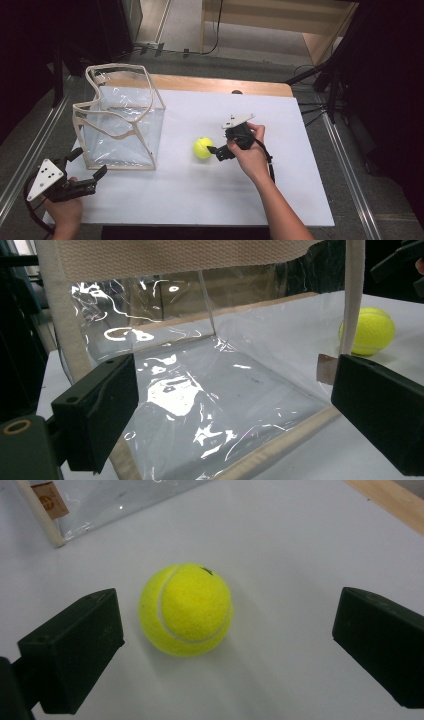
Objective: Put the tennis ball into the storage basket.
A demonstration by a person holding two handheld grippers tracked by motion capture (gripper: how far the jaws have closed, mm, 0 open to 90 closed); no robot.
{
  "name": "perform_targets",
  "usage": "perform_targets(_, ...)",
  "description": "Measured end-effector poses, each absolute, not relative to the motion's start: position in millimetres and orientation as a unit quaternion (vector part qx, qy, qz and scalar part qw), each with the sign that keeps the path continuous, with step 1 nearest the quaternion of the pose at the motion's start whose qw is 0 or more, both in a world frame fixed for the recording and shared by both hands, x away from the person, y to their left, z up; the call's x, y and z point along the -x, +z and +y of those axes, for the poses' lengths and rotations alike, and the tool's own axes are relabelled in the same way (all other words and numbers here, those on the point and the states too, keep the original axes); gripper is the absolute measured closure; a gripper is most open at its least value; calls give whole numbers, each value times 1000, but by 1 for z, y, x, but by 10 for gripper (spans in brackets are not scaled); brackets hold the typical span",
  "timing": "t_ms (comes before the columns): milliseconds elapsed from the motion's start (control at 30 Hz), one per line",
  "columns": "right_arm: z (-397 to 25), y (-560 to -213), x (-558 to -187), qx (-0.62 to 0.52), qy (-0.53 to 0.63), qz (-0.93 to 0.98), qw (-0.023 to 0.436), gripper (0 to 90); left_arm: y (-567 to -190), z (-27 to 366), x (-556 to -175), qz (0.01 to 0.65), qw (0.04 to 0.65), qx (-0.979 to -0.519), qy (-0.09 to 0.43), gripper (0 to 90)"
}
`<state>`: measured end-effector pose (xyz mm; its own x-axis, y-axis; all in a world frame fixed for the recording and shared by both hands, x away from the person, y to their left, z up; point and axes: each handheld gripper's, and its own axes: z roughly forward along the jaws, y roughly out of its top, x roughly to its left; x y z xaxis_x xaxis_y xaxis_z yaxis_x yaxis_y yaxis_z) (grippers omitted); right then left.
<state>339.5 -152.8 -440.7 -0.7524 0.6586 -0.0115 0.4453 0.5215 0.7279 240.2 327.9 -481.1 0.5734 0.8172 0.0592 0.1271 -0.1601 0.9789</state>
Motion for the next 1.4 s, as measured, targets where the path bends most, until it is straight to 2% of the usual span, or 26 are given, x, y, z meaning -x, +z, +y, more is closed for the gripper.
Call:
perform_targets(600,-130,-454,-355,-314,318,888,103,0,-481,328,-240,339,553,-694,312,54)
perform_targets(1267,-108,-465,-367,-301,278,909,81,0,-481,329,-241,338,554,-694,311,54)
perform_targets(1333,-107,-466,-368,-302,274,910,81,42,-481,329,-241,338,554,-694,311,54)
perform_targets(1400,-105,-466,-369,-299,271,912,79,42,-481,329,-241,338,555,-694,311,54)
